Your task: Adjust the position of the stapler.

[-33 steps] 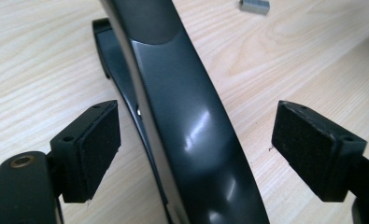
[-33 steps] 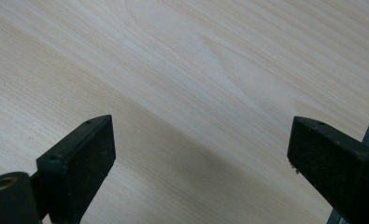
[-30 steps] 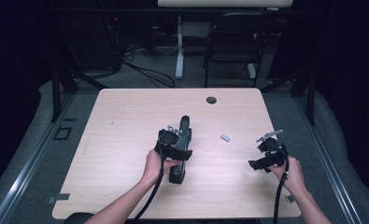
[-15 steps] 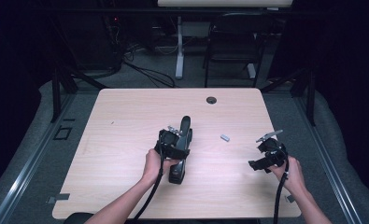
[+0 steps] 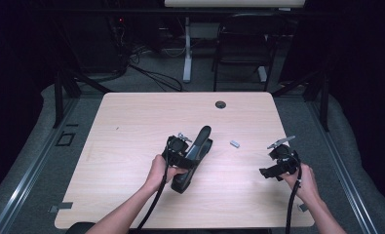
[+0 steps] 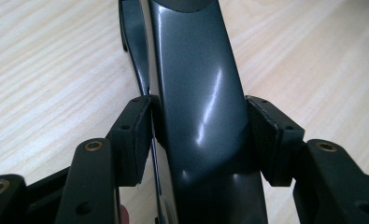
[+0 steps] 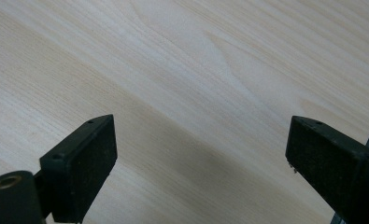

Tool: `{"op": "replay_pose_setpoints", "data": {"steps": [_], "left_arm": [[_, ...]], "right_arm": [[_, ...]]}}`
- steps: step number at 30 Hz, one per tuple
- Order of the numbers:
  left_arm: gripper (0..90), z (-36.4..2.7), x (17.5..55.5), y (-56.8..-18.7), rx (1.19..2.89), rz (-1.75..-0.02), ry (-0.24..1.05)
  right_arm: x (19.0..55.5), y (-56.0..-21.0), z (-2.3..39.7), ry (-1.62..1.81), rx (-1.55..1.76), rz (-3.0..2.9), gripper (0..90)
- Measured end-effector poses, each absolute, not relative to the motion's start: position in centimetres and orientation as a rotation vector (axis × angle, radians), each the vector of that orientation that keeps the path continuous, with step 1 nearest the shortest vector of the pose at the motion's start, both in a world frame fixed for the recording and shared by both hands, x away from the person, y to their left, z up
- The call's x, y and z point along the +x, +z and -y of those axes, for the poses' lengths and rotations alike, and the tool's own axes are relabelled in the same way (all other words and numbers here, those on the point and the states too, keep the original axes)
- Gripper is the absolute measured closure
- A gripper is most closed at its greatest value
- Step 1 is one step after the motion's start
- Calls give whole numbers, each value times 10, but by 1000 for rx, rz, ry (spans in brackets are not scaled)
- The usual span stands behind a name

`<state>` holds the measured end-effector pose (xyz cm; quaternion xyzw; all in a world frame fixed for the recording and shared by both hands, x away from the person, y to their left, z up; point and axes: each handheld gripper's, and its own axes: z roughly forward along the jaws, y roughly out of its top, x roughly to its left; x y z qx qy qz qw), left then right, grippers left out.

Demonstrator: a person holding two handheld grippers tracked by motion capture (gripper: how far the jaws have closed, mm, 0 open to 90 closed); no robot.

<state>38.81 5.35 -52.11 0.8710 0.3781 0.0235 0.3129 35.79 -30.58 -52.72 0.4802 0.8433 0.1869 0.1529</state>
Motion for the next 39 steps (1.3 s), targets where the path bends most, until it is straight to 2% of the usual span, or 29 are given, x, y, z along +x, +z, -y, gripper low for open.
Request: {"op": "replay_pose_setpoints", "data": {"steps": [23, 32, 39], "left_arm": [[471, -58, 389, -522, 2386, -732, -48], [489, -55, 383, -518, 2452, -609, 12], [492, -57, 383, -519, 2459, -538, -2]], "right_arm": [[358, -528, 306, 550, 1379, -2440, 84], [358, -526, 307, 514, 1367, -2451, 84], [358, -526, 306, 525, 1369, -2456, 84]]}}
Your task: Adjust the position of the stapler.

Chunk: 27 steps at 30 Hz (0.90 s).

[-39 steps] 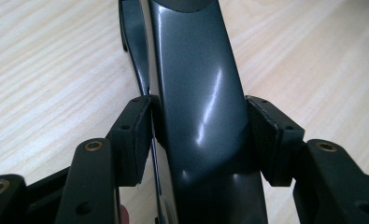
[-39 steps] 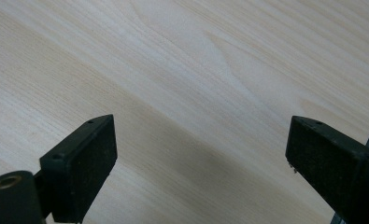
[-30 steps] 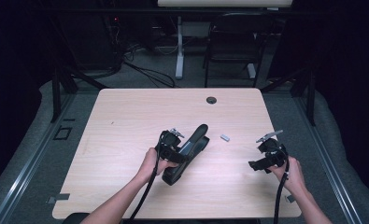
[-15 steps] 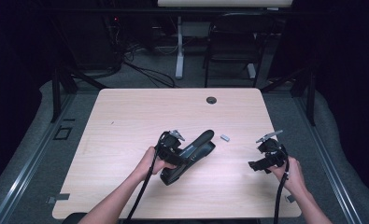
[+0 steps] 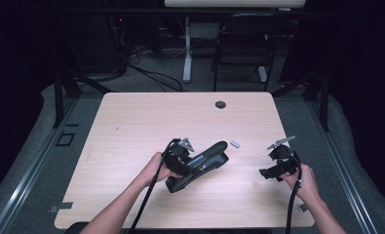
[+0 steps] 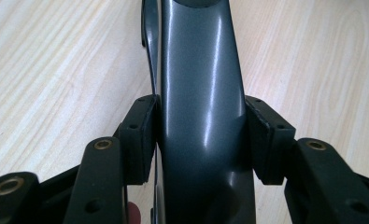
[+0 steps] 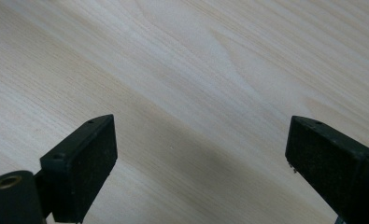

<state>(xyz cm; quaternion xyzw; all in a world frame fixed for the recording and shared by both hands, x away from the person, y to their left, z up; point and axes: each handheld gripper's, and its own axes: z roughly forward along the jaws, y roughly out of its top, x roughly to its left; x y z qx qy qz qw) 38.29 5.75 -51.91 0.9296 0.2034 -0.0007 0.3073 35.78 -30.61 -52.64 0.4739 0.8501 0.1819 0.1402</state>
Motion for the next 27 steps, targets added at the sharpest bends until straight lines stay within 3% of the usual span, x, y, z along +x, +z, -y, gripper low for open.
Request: {"op": "replay_pose_setpoints", "data": {"steps": [8, 12, 14, 15, 21, 23, 27], "left_arm": [[496, -61, 383, -519, 2474, -492, -35], [487, -62, 386, -520, 2455, -551, -85], [455, -62, 389, -523, 2428, -617, -112], [366, -58, 391, -525, 2401, -689, -109], [299, -46, 387, -526, 2330, -772, -53], [314, -41, 384, -529, 2313, -793, -37], [437, -36, 380, -532, 2331, -758, 27]], "right_arm": [[358, -526, 306, 524, 1366, -2458, 84], [358, -527, 307, 535, 1371, -2462, 85], [358, -527, 307, 538, 1372, -2465, 85], [358, -526, 306, 526, 1360, -2474, 85], [358, -527, 305, 534, 1363, -2480, 85], [357, -527, 306, 525, 1363, -2475, 85], [356, -527, 308, 520, 1363, -2472, 85]]}}
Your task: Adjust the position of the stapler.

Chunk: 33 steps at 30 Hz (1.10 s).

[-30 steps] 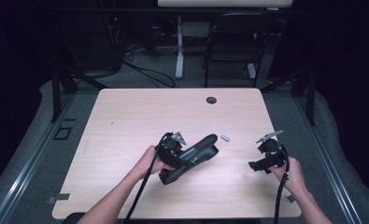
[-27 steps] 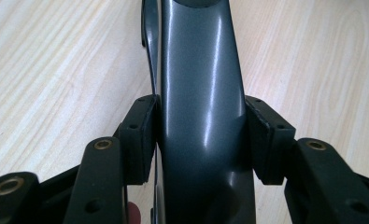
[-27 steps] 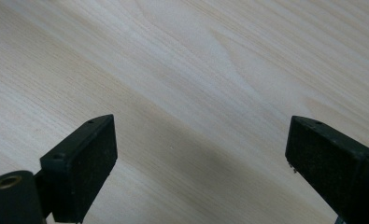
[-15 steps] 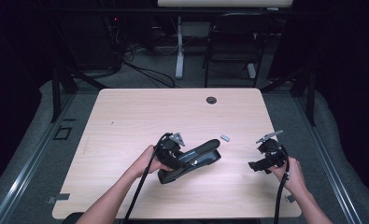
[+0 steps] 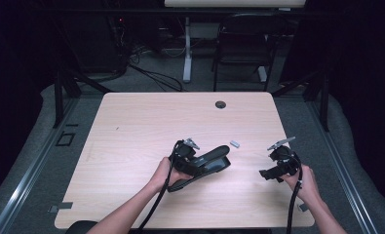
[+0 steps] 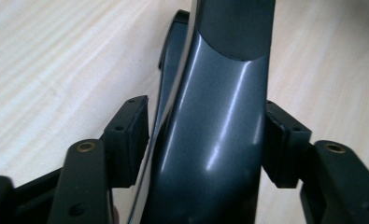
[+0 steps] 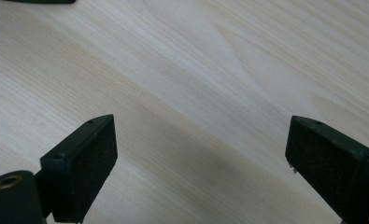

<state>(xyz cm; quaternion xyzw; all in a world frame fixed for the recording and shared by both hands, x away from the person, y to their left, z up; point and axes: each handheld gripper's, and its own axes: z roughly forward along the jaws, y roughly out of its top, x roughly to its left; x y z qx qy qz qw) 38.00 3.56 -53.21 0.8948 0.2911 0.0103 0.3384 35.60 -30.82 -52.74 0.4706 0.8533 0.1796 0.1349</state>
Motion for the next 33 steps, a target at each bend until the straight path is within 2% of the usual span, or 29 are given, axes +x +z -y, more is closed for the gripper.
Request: {"op": "replay_pose_setpoints", "data": {"steps": [4, 33], "left_arm": [[512, -35, 378, -531, 2342, -704, 63], [532, -40, 379, -532, 2398, -483, 11]], "right_arm": [[354, -528, 310, 541, 1376, -2474, 85], [351, -529, 309, 543, 1368, -2512, 86]]}}
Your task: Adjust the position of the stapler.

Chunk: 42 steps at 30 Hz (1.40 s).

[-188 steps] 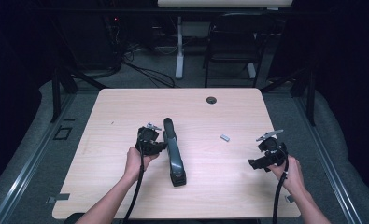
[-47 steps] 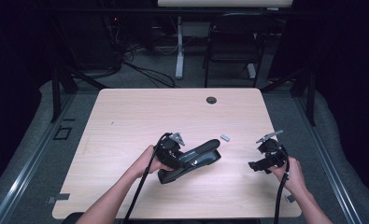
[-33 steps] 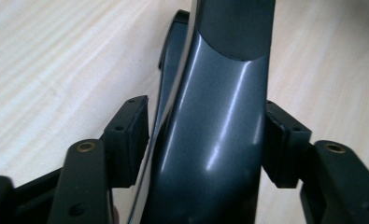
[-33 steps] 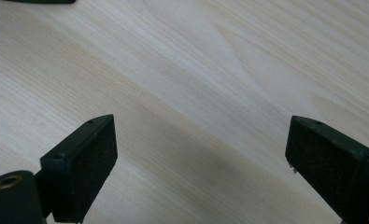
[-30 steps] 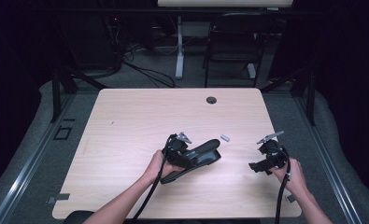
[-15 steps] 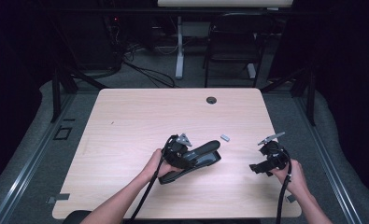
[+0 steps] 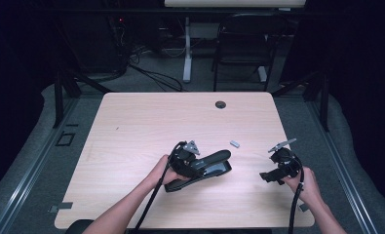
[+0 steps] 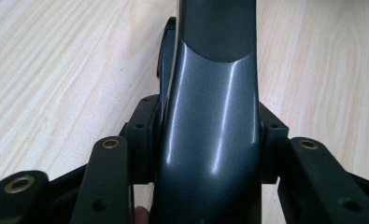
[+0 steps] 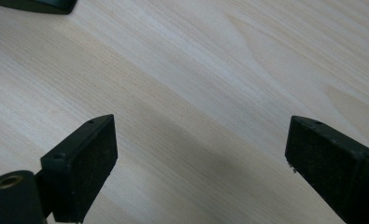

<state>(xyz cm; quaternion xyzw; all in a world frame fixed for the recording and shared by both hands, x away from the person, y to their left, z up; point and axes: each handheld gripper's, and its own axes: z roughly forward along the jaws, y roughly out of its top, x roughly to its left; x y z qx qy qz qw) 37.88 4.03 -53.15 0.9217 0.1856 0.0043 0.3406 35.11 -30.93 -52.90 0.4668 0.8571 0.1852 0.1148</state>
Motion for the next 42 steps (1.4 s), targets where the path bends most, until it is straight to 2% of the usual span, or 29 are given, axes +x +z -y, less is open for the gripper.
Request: {"op": "replay_pose_setpoints", "data": {"steps": [19, 32, 42], "left_arm": [[533, -44, 370, -531, 2452, -147, -92], [536, -56, 383, -530, 2466, -51, -66], [537, -62, 391, -531, 2448, -55, -51]], "right_arm": [[351, -530, 311, 537, 1368, -2528, 86], [351, -531, 309, 530, 1361, -2527, 86], [352, -530, 307, 540, 1337, -2513, 89]]}}
